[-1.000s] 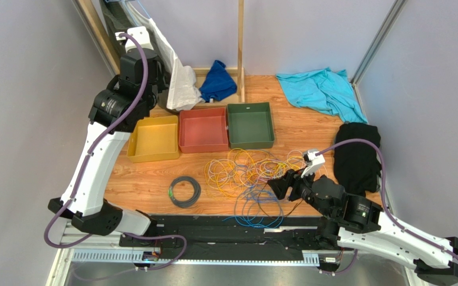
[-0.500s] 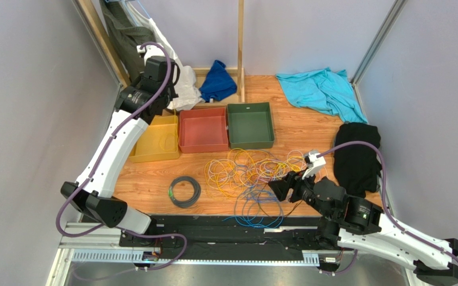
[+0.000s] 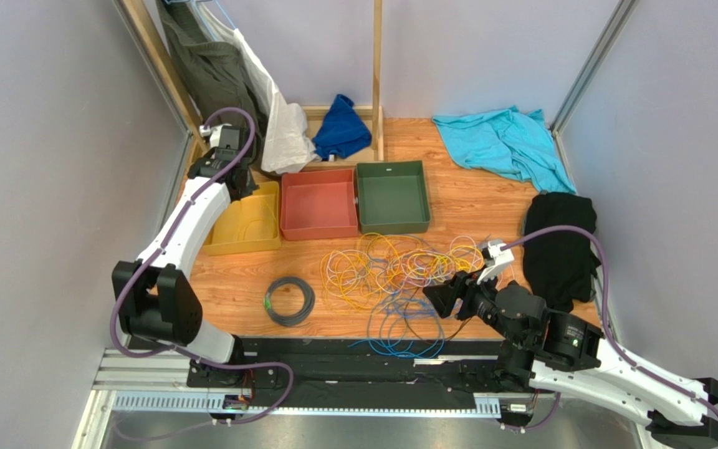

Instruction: Untangle the cables

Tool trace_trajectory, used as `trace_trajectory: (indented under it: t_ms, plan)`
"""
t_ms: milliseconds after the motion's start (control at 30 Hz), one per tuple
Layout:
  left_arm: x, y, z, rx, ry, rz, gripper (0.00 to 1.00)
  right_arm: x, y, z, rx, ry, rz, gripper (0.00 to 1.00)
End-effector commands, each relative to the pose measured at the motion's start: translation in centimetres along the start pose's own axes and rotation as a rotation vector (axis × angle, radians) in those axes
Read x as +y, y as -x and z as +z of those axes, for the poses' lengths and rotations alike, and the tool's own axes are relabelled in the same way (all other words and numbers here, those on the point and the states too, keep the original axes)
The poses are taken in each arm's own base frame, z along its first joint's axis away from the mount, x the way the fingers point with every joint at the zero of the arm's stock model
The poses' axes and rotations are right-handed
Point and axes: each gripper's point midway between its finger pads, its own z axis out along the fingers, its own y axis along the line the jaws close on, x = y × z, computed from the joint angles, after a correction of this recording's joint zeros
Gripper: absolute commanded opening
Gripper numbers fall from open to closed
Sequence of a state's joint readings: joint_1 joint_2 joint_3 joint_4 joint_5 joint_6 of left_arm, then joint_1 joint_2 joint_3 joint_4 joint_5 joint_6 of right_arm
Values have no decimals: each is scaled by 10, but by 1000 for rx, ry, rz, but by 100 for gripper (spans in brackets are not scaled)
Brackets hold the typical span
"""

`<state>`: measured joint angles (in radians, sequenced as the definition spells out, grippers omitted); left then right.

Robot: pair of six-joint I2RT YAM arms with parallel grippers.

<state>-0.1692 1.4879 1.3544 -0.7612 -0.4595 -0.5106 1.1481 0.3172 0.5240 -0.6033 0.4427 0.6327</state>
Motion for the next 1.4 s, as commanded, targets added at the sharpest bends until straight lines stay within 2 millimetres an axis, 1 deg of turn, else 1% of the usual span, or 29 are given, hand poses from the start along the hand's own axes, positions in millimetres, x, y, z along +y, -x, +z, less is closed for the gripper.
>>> trace_trajectory:
  t_ms: [0,67,133,200,300,433,467,500,533,567,600,633,667,700,733,767,800,833,867,900,933,967,1000,1067,1100,1167,1200,1267,1367]
  plan:
    - [-27,-5,16,34,-96,-56,0,-2,0,-2,0,-6,7,64]
    - [-28,-7,15,39,-103,-66,2,-2,0,-2,-3,-6,6,64]
    - [-24,-1,6,9,-113,-80,31,-1,1,-2,-3,-2,6,64]
    - [-17,7,-8,-32,-111,-87,56,0,1,0,-4,-3,5,64]
    - [-3,15,-24,-68,-85,-90,71,1,0,2,-2,-2,4,64]
    - [13,20,-46,-107,-71,-121,73,3,-3,5,9,5,3,64]
    - [13,19,-52,-111,-89,-132,72,3,-5,6,15,4,2,64]
    - [6,20,-70,-122,-177,-164,72,3,-5,6,14,4,6,64]
    - [-1,9,-73,-110,-223,-160,70,2,-7,7,17,1,3,64]
    - [-23,7,-87,-133,-321,-143,70,0,-10,9,22,-8,-2,64]
    - [-36,2,-106,-155,-413,-133,68,-1,-11,11,19,-15,-3,64]
    - [-49,-19,-106,-131,-453,-95,68,-2,-11,12,17,-17,-3,64]
    - [-79,-34,-124,-133,-558,-40,67,-2,-13,15,18,-24,-9,64]
    - [-95,-50,-129,-107,-615,-13,67,-3,-14,15,22,-27,-11,64]
    - [-107,-78,-124,-56,-644,26,67,-2,-13,16,22,-29,-12,64]
    - [-133,-93,-136,-51,-734,51,66,-3,-15,18,31,-38,-18,64]
    - [-149,-116,-132,8,-772,75,65,-1,-12,19,28,-40,-17,64]
    - [-155,-139,-124,49,-779,102,64,0,-14,20,37,-44,-19,64]
    - [-172,-151,-129,48,-827,123,64,0,-13,20,38,-46,-20,64]
    - [-179,-170,-116,88,-802,154,63,1,-12,20,39,-45,-12,64]
    - [-184,-181,-112,105,-799,175,63,2,-13,20,46,-47,-14,64]
    - [-195,-188,-112,105,-822,186,63,2,-13,20,47,-48,-10,64]
    - [-201,-203,-100,138,-803,213,63,3,-12,20,47,-47,-6,64]
    - [-215,-210,-97,136,-824,221,63,1,-14,21,52,-52,-2,64]
    - [-220,-221,-88,159,-814,237,63,2,-15,22,54,-52,-1,63]
    - [-232,-224,-87,149,-830,236,63,0,-18,23,58,-62,1,64]
    - [-234,-230,-78,156,-807,235,63,-1,-18,23,62,-63,1,63]
    - [-240,-233,-73,155,-806,225,62,-1,-20,24,70,-70,-2,63]
    - [-240,-239,-60,156,-759,219,61,-3,-22,25,80,-78,-10,64]
